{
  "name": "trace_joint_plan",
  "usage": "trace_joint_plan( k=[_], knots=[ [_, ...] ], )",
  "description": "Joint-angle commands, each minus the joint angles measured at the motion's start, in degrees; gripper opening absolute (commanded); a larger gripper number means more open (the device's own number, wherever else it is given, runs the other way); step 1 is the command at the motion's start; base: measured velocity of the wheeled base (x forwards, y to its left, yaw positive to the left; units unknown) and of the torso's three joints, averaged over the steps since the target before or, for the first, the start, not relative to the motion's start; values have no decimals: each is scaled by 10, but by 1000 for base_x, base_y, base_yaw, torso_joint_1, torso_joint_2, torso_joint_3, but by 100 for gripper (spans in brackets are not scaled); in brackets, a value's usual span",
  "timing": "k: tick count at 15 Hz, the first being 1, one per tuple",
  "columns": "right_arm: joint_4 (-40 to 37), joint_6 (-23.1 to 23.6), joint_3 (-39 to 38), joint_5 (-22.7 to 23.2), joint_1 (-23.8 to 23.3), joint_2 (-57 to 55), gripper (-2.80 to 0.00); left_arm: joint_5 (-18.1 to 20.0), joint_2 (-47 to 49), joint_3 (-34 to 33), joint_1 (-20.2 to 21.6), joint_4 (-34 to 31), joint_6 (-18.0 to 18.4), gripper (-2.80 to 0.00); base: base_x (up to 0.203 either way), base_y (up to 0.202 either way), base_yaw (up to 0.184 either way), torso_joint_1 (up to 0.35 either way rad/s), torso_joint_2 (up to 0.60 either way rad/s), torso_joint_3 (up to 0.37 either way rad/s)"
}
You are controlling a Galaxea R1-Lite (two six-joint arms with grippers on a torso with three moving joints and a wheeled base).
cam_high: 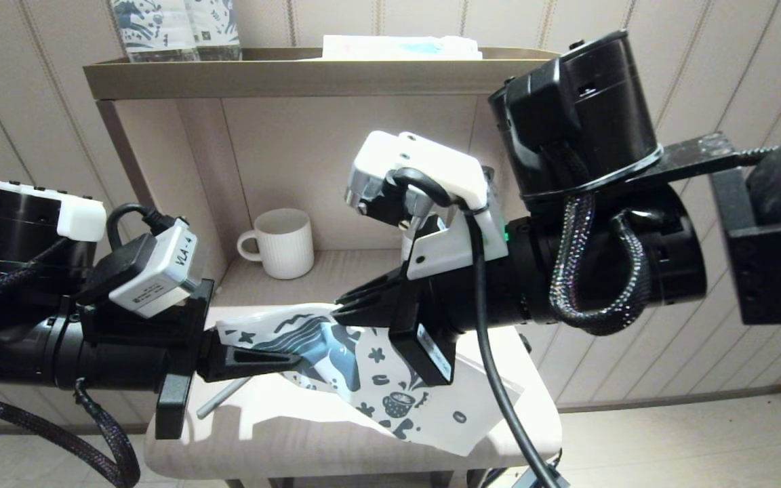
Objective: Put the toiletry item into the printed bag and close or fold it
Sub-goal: Open the storage bag
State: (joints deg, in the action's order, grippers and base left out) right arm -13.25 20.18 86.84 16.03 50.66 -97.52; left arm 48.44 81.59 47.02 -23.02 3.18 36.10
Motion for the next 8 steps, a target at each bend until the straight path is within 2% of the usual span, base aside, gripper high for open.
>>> trace_joint_plan(
  k=[1,8],
  knots=[
    [0,1,-14,1,-7,16,-280,3,5,1,0,1,2,-280,0,0,0,0,0,0],
    [1,2,-45,1,-17,37,-280,3,5,1,0,1,2,-280,0,0,0,0,0,0]
  ],
)
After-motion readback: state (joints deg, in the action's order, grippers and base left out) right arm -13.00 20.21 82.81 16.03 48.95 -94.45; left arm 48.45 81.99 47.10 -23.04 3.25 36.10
